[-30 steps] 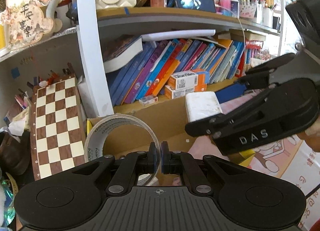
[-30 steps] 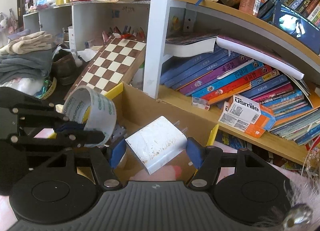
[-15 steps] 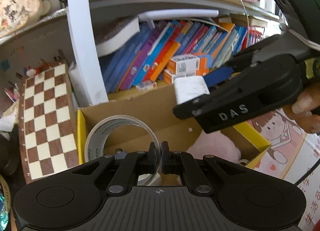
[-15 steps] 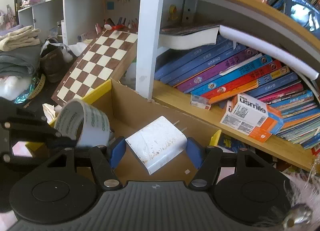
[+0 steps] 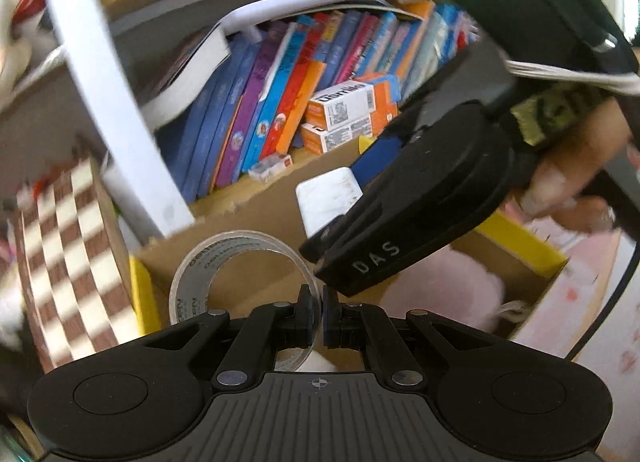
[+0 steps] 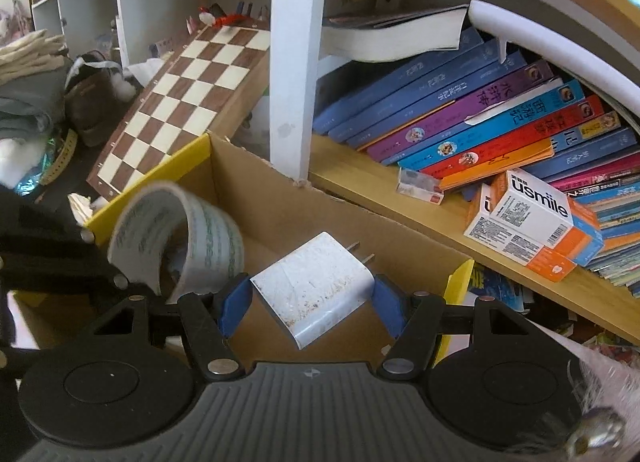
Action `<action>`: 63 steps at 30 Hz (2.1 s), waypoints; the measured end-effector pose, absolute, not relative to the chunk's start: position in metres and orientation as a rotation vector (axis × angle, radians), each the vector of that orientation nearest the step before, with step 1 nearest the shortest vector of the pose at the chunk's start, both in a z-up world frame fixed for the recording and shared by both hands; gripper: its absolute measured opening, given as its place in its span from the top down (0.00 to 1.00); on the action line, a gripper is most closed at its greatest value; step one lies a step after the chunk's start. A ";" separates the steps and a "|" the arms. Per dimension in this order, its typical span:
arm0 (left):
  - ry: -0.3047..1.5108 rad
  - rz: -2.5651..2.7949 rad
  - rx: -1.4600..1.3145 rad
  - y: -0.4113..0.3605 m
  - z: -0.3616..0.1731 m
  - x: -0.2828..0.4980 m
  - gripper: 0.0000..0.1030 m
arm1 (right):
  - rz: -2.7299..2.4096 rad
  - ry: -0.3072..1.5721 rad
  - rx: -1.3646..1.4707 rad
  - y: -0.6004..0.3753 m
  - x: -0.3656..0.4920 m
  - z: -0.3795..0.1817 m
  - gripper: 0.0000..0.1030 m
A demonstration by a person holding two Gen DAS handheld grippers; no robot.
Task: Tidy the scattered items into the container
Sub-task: 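Lower the tape roll with the left gripper while the right lowers the white block into the box, then open the left gripper to release the tape roll while the right gripper releases the white block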
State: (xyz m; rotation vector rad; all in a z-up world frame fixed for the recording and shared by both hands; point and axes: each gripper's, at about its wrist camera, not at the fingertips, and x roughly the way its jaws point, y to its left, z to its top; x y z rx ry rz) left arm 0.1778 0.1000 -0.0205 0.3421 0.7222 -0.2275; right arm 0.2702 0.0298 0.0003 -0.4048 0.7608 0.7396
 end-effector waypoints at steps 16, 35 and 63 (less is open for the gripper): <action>0.827 -0.297 0.541 0.103 -0.041 0.223 0.96 | 0.747 0.840 -0.470 0.030 0.290 -0.029 0.38; 0.851 -0.324 0.601 0.104 -0.051 0.239 0.84 | 0.763 0.843 -0.481 0.033 0.296 -0.032 0.38; 0.690 -0.197 0.534 0.102 0.005 0.173 0.38 | 0.714 0.718 -0.409 0.004 0.243 0.026 0.38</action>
